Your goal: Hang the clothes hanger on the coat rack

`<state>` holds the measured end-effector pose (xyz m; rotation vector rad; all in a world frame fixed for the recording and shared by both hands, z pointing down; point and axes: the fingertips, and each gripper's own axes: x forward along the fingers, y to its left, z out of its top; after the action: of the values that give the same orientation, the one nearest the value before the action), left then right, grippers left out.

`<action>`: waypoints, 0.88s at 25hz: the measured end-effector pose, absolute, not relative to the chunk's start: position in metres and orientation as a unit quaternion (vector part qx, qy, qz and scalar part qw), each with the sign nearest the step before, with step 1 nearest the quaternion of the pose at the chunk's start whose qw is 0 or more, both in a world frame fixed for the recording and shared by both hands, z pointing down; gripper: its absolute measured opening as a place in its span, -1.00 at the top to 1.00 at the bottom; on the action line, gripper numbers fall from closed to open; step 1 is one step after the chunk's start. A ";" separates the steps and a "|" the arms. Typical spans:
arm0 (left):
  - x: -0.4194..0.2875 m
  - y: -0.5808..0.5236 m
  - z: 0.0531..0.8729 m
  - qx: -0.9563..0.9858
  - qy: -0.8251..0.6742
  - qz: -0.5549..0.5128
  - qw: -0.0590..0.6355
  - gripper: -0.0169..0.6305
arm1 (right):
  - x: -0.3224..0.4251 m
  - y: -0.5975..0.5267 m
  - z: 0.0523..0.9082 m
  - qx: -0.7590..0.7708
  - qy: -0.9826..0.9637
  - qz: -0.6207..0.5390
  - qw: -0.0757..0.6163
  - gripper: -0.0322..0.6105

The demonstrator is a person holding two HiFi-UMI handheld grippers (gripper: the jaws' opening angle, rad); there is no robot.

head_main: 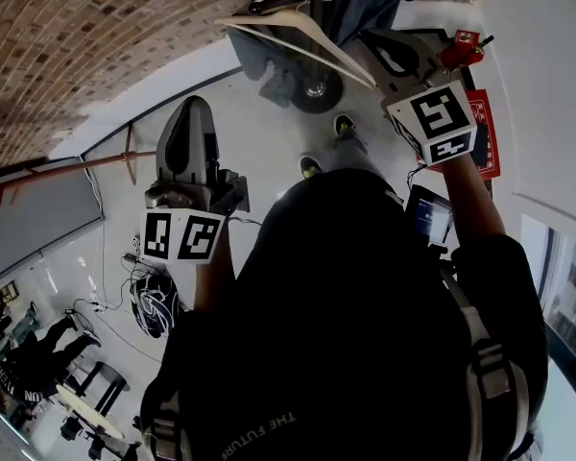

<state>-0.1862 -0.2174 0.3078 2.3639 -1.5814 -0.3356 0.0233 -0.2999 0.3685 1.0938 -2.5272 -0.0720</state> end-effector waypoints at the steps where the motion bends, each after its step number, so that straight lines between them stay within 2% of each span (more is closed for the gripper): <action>1: -0.185 -0.217 0.309 0.818 -0.547 -0.116 0.138 0.89 | 0.026 -0.299 0.369 0.394 -0.900 -0.022 0.186 0.80; 5: -0.183 -0.218 0.310 0.819 -0.544 -0.116 0.138 0.89 | 0.033 -0.295 0.369 0.408 -0.899 -0.005 0.160 0.84; 12: -0.175 -0.218 0.310 0.823 -0.537 -0.115 0.143 0.89 | 0.037 -0.290 0.366 0.408 -0.899 0.002 0.157 0.84; 22: -0.175 -0.219 0.309 0.826 -0.535 -0.110 0.140 0.89 | 0.031 -0.289 0.374 0.398 -0.898 -0.025 0.185 0.84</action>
<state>-0.1752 -0.2188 0.3093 2.3856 -1.5452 -0.3173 0.0306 -0.2892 0.3737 1.1211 -2.5304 -0.0706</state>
